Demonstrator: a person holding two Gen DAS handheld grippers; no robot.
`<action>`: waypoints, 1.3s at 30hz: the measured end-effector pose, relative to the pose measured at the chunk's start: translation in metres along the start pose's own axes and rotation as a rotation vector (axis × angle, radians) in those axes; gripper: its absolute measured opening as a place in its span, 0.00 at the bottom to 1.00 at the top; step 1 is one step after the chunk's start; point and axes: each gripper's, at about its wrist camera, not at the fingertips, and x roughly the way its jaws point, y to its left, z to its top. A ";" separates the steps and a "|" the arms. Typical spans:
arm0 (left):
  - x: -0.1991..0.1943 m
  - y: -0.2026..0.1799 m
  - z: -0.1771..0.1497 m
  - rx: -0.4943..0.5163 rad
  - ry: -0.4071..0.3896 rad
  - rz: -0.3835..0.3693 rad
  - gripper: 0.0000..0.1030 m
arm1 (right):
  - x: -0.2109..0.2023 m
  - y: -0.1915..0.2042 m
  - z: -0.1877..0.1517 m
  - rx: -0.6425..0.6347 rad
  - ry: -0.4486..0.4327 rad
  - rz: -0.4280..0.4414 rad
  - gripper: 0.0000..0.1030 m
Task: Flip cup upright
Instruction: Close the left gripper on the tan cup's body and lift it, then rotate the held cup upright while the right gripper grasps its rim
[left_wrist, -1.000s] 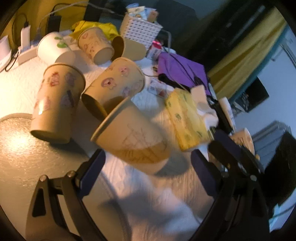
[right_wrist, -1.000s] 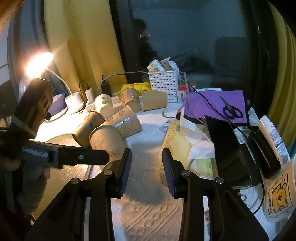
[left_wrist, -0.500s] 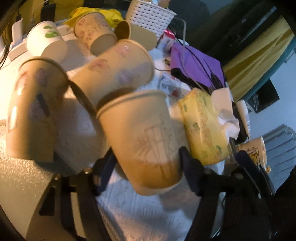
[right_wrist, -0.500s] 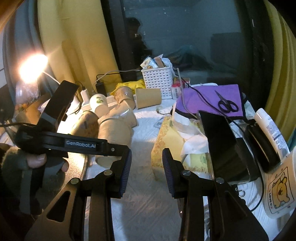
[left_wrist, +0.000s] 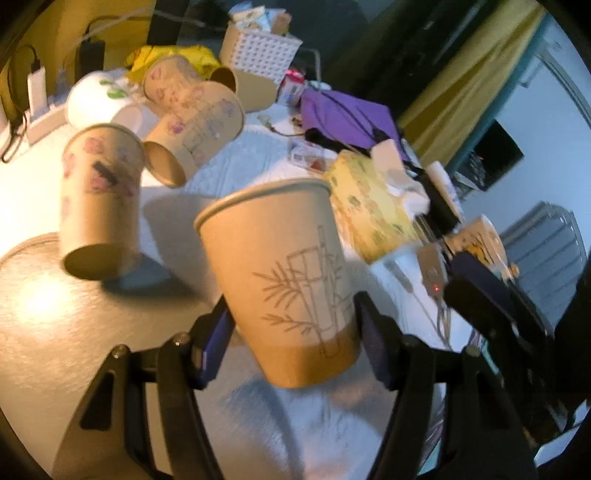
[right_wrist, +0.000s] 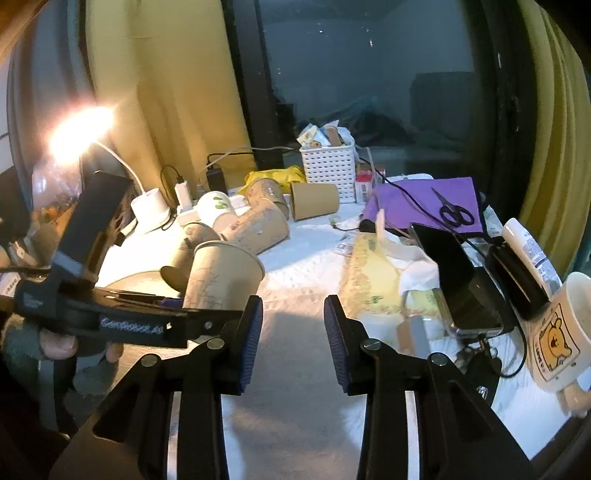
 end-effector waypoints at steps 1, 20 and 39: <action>-0.005 0.001 -0.002 0.016 -0.009 -0.002 0.63 | -0.002 0.006 0.000 -0.002 -0.002 -0.004 0.36; -0.133 0.069 -0.085 0.297 -0.219 0.038 0.63 | -0.010 0.160 0.002 -0.068 0.007 0.028 0.36; -0.189 0.117 -0.139 0.588 -0.553 0.081 0.63 | 0.007 0.258 0.000 0.041 0.053 0.268 0.71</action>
